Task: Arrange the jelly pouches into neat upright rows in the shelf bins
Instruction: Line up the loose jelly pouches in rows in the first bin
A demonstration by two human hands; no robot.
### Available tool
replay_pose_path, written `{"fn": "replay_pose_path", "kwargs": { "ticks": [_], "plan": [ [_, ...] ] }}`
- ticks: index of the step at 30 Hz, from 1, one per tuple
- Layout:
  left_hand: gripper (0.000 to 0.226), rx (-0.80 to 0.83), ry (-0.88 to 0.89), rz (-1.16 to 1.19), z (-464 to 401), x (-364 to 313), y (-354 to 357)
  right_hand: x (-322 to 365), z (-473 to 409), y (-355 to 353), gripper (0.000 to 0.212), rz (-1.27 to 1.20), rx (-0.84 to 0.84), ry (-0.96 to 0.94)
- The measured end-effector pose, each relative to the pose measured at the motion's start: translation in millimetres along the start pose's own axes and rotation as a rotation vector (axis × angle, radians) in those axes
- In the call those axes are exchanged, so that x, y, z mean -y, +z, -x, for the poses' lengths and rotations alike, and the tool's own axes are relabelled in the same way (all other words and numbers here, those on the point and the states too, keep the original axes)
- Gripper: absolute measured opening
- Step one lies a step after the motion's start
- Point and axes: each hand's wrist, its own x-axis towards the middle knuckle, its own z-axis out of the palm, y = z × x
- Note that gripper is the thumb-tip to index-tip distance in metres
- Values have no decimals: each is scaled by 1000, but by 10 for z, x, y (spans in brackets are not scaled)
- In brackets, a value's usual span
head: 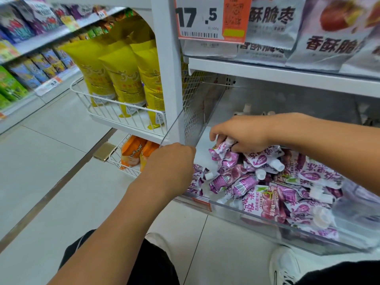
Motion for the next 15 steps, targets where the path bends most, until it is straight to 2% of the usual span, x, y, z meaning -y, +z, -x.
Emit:
{"fn": "replay_pose_path", "kwargs": {
  "ticks": [2, 6, 9, 15],
  "plan": [
    [21, -3, -7, 49, -13, 20, -15, -3, -104, 29, 36, 21, -19, 0],
    [20, -22, -16, 143, -33, 54, 1, -16, -247, -1, 18, -100, -121, 77],
    [27, -37, -55, 190, -56, 43, 8, 83, -298, -19, 27, -220, -208, 128],
    [32, -106, -164, 353, -80, 55, 13, 448, -435, 71, 25, -259, -76, 81]
  ]
}}
